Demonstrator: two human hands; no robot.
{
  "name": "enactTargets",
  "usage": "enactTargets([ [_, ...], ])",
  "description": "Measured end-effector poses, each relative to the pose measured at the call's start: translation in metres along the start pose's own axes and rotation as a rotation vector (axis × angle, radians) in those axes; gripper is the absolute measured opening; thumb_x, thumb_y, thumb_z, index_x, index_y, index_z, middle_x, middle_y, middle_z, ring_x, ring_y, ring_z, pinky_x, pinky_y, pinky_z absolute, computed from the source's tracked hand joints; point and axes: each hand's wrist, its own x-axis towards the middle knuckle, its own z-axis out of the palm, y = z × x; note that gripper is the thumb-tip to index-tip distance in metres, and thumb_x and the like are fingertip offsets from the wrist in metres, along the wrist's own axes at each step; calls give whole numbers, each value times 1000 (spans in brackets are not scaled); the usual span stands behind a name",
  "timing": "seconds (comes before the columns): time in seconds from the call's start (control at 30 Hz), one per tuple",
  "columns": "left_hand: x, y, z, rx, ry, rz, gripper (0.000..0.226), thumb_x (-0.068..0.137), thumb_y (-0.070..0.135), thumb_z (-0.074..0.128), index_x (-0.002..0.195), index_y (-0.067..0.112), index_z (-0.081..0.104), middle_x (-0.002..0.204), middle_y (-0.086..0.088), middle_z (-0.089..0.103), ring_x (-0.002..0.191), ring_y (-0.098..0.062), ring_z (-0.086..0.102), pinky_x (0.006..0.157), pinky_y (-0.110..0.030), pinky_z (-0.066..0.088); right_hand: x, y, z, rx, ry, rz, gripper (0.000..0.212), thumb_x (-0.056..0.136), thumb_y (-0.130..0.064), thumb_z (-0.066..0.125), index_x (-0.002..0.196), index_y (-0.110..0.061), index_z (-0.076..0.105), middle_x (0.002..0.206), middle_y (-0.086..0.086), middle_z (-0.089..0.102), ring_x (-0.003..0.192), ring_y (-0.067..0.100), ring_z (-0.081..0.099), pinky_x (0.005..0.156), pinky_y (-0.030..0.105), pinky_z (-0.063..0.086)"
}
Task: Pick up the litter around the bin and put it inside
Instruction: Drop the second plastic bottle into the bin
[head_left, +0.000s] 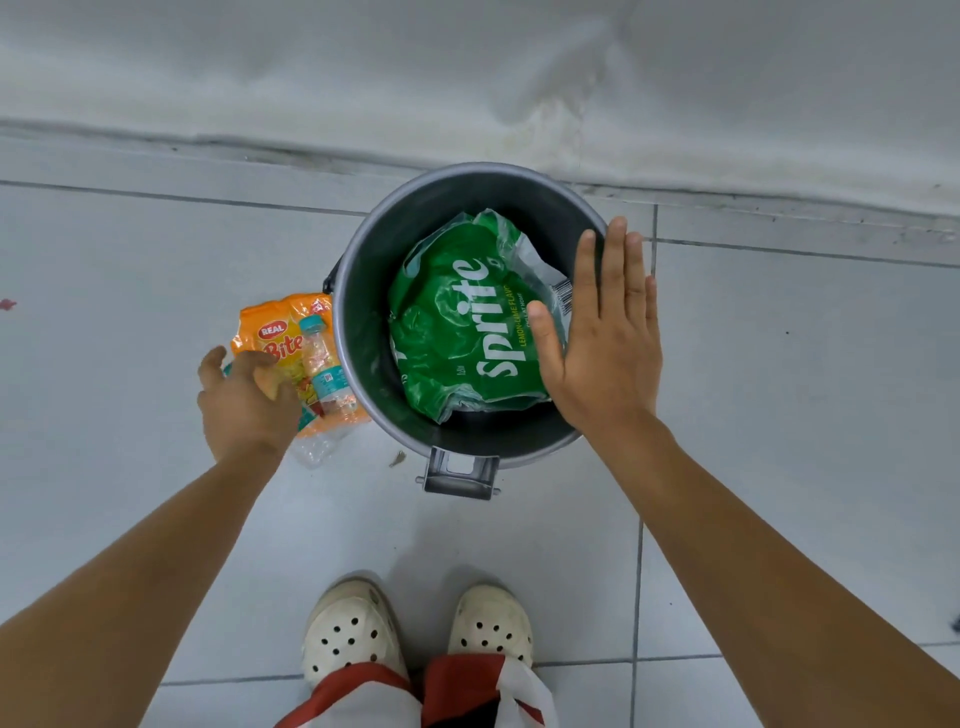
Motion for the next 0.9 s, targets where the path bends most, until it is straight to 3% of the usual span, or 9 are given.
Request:
enactTargets([
  [0.13,-9,27,-46,-455,176,75,32,77,18,70,108,18,65,123,1,61,99,-17,60,92,-34,52,-1,-1,-1,-5,-11,9,74,98,-54,23,152,-5,11,161,15,7,148,27,1,120,48,12],
  [0.2,-21,52,-70,-749,87,158,31,74,12,70,102,21,63,114,7,65,97,-12,60,82,-23,53,0,-1,-2,-15,-17,14,75,97,-55,22,152,-5,11,161,14,6,148,27,1,120,47,11],
  [0.3,-38,89,-91,-990,-82,318,37,71,5,65,104,22,59,116,2,63,93,-10,61,80,-24,53,0,-1,-2,-13,-19,17,74,97,-54,21,152,-6,10,161,13,5,148,25,0,121,45,9],
  [0.43,-51,127,-81,-811,-177,495,45,71,3,67,109,23,56,117,1,61,88,-6,60,71,-15,50,0,-1,-1,5,-6,19,74,97,-54,20,152,-5,12,161,13,8,148,26,2,120,45,11],
  [0.53,-49,129,-71,-430,-20,649,45,71,32,66,115,30,60,112,10,63,102,-15,55,80,-23,43,0,-1,-2,10,-2,20,73,98,-53,21,152,-5,12,161,13,8,148,26,2,120,46,11],
  [0.6,-41,125,-71,-571,56,550,36,75,35,60,110,28,60,110,11,63,103,-15,57,80,-27,42,0,0,-2,2,-2,18,73,98,-53,21,152,-5,12,161,14,8,148,26,2,120,45,10],
  [0.7,-18,114,-58,-838,152,168,15,82,28,56,94,20,59,93,8,63,89,-9,57,82,-27,46,0,0,-1,6,9,14,72,98,-52,23,152,-5,13,161,14,9,148,26,3,120,44,9],
  [0.8,-6,82,-27,-461,57,-98,27,85,30,59,109,17,60,113,-2,63,105,-19,59,93,-32,44,0,0,0,15,14,16,72,98,-52,22,152,-5,13,161,13,9,148,25,3,120,44,10],
  [0.9,-16,66,-2,-202,-219,-63,69,73,47,59,133,16,46,139,-16,48,123,-40,50,102,-50,43,0,0,-1,25,20,18,72,98,-52,21,152,-5,13,161,13,8,148,26,3,121,44,11],
])
